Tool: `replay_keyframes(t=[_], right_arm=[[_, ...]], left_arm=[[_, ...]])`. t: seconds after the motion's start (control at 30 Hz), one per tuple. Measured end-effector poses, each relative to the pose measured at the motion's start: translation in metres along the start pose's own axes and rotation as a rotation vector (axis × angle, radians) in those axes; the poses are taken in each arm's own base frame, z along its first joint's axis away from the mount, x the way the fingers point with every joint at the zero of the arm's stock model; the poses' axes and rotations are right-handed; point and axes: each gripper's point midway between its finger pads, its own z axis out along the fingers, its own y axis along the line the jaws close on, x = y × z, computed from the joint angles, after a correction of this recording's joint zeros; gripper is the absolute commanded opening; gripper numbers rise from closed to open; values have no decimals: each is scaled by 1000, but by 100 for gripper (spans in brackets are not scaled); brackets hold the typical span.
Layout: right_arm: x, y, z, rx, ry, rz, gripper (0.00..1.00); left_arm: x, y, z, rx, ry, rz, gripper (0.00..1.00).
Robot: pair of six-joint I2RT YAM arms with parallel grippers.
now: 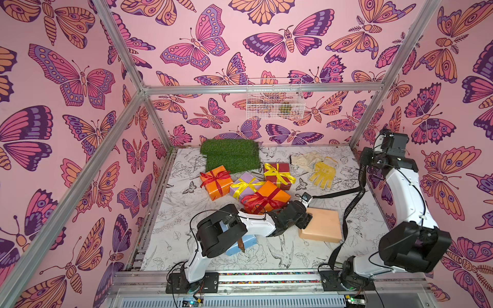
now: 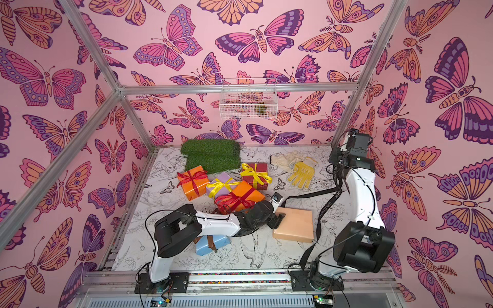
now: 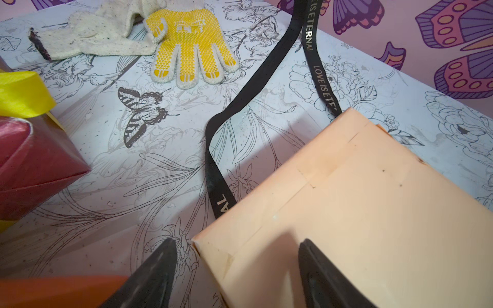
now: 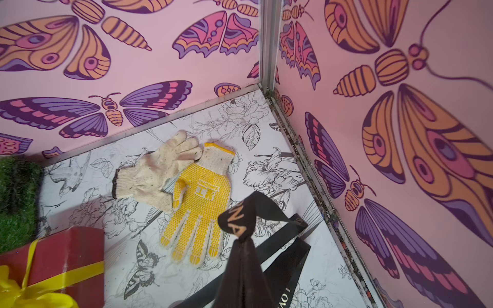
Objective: Untie the ribbon bows on the gift boxes
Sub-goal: Place the ribbon at the center of the board.
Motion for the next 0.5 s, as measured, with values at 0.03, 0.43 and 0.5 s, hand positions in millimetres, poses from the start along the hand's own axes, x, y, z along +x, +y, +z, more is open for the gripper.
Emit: replay_keyframes(t=[0.03, 0.43, 0.5], right_arm=[[5, -1, 11, 2, 20, 1, 0], [72, 2, 125, -39, 236, 62, 40], [72, 5, 131, -47, 245, 57, 53]], left_arm=[[0, 0, 0, -2, 0, 0, 74], [0, -1, 0, -10, -3, 11, 74], [0, 0, -1, -12, -4, 10, 74]])
